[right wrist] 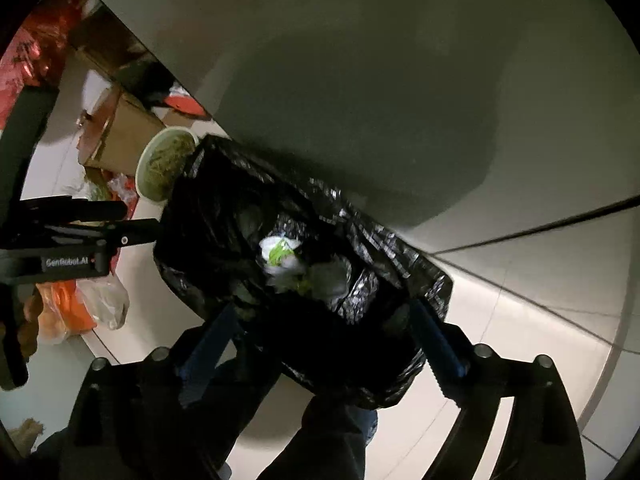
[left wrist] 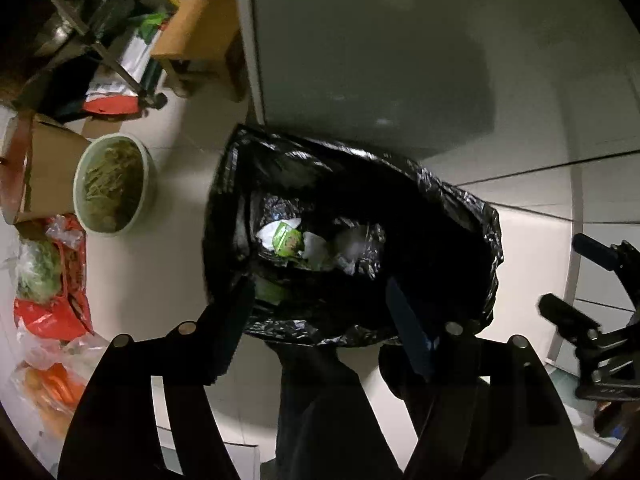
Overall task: Collect trash
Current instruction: 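Grasp the blue floss box with the right tool while the left tool grasps the yellow cracker packet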
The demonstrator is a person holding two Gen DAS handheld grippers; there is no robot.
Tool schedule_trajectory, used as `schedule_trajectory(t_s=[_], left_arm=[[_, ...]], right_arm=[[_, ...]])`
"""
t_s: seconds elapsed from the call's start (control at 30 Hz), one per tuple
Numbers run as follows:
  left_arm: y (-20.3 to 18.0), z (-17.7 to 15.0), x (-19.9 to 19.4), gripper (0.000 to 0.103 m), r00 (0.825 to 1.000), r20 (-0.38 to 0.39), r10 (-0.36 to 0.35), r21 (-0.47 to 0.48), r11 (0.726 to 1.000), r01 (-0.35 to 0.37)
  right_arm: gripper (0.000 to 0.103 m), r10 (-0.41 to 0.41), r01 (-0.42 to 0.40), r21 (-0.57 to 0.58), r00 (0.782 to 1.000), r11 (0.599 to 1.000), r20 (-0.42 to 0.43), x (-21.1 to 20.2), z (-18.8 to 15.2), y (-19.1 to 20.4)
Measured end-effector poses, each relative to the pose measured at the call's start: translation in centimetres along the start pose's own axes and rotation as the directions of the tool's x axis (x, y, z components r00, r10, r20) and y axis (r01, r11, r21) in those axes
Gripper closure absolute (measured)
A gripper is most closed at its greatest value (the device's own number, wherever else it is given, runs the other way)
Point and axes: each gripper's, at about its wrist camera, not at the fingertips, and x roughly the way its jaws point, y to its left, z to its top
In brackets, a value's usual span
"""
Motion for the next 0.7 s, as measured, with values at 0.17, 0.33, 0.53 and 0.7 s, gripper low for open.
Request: schedule_trajectory(t_s=[0.17, 0.33, 0.53, 0.7], left_arm=[[-0.1, -0.6, -6.4, 0.036, 0.992, 0.119, -0.040, 0.017, 0.999, 0.038], [-1.5, -2.0, -13.2, 0.019, 0.960, 0.266, -0.085, 0.049, 0.996, 0.074], [-4.3, -1.4, -17.7, 0.018, 0.928, 0.343, -0.143, 0.093, 0.989, 0.118], [-6.3, -0.7, -21.3, 0.015, 0.886, 0.431, -0.172, 0.124, 0.984, 0.130]], right_arm=[[0.016, 0.079, -0.073, -0.042, 0.984, 0.996, 0.158, -9.7, 0.6, 0.2], [0.005, 0.109, -0.067, -0.102, 0.864, 0.993, 0.491, -24.0, 2.0, -0.2], [0.005, -0.014, 0.096, -0.099, 0.780, 0.990, 0.625, -27.9, 7.4, -4.0], [0.005, -0.064, 0.148, -0.098, 0.811, 0.984, 0.582, -26.0, 11.3, -7.4]])
